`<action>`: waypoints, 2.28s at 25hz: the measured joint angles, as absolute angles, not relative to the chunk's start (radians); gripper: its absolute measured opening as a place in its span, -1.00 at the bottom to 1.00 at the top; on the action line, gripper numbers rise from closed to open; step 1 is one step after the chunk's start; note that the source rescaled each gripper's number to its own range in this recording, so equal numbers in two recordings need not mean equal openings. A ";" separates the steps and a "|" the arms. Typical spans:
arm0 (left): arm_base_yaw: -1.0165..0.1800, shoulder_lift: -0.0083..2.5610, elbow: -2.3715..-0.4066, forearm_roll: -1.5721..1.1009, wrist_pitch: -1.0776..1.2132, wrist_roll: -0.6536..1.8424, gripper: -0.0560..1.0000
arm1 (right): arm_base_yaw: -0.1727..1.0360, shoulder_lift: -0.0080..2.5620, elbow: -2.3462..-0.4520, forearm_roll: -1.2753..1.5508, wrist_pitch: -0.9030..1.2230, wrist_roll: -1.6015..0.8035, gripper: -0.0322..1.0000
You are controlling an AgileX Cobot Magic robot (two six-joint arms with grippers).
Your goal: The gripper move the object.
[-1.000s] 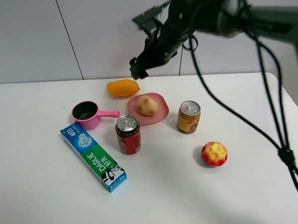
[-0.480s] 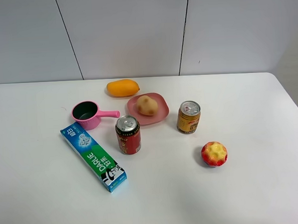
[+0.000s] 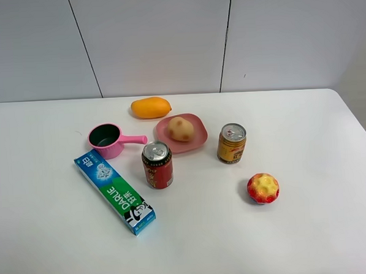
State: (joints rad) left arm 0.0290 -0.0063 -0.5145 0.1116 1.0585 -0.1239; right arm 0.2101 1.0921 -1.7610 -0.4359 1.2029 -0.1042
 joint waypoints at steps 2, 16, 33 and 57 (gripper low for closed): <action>0.029 -0.006 -0.515 0.112 1.059 -0.124 1.00 | 0.210 1.002 -1.735 -0.419 1.210 -0.115 1.00; 0.029 -0.006 -0.515 0.112 1.059 -0.124 1.00 | 0.206 0.402 -1.372 -0.134 1.219 -0.182 0.97; 0.029 -0.006 -0.515 0.112 1.059 -0.124 1.00 | 0.012 0.173 -0.674 0.091 1.144 -0.100 0.95; 0.029 -0.006 -0.515 0.112 1.059 -0.124 1.00 | 0.001 0.083 -0.506 0.097 1.076 -0.092 0.95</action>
